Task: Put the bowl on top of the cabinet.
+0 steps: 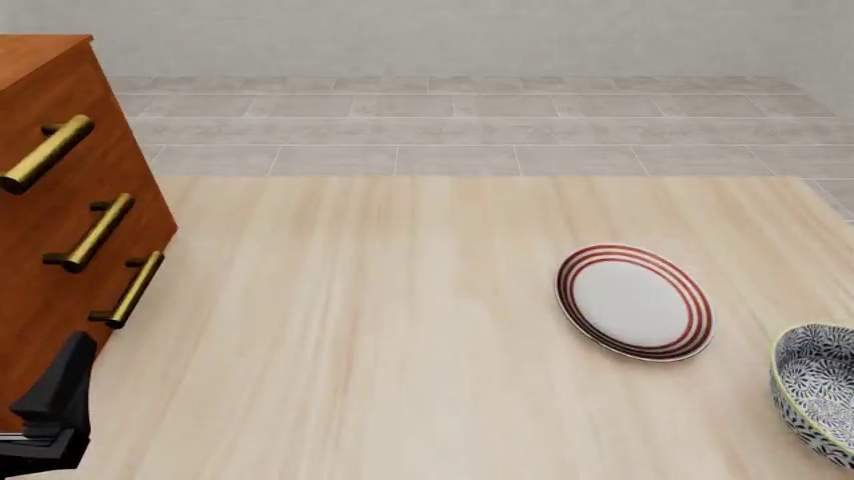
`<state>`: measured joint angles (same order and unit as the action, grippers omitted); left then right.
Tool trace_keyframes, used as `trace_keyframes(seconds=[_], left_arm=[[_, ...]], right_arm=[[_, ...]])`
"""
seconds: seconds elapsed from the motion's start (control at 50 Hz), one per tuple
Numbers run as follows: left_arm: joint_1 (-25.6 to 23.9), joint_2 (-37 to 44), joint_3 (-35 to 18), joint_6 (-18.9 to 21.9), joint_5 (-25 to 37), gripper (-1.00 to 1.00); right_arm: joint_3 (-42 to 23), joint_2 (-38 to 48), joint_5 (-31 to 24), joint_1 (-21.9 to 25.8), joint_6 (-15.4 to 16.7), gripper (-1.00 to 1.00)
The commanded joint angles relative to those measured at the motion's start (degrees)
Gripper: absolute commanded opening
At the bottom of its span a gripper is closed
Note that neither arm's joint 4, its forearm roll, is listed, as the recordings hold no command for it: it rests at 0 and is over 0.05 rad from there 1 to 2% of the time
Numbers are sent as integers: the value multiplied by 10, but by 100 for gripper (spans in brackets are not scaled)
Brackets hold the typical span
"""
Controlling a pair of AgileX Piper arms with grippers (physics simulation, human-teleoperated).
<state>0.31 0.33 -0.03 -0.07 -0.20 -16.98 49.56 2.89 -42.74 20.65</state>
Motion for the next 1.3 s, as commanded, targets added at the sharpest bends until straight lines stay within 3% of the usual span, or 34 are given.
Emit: trace_keyframes(seconds=[0.02,0.7,0.9,1.3], left_arm=[[0,0,-2,0,2,100],[0,0,-2,0,2,100],[0,0,-2,0,2,100],[0,0,-2,0,2,100]], right_arm=[[-4,34,10,-4,8,100],[-13,106,29,-11,38,100],[-5,156,68,-13,50,100],[-11,194,79,-15,68,100]])
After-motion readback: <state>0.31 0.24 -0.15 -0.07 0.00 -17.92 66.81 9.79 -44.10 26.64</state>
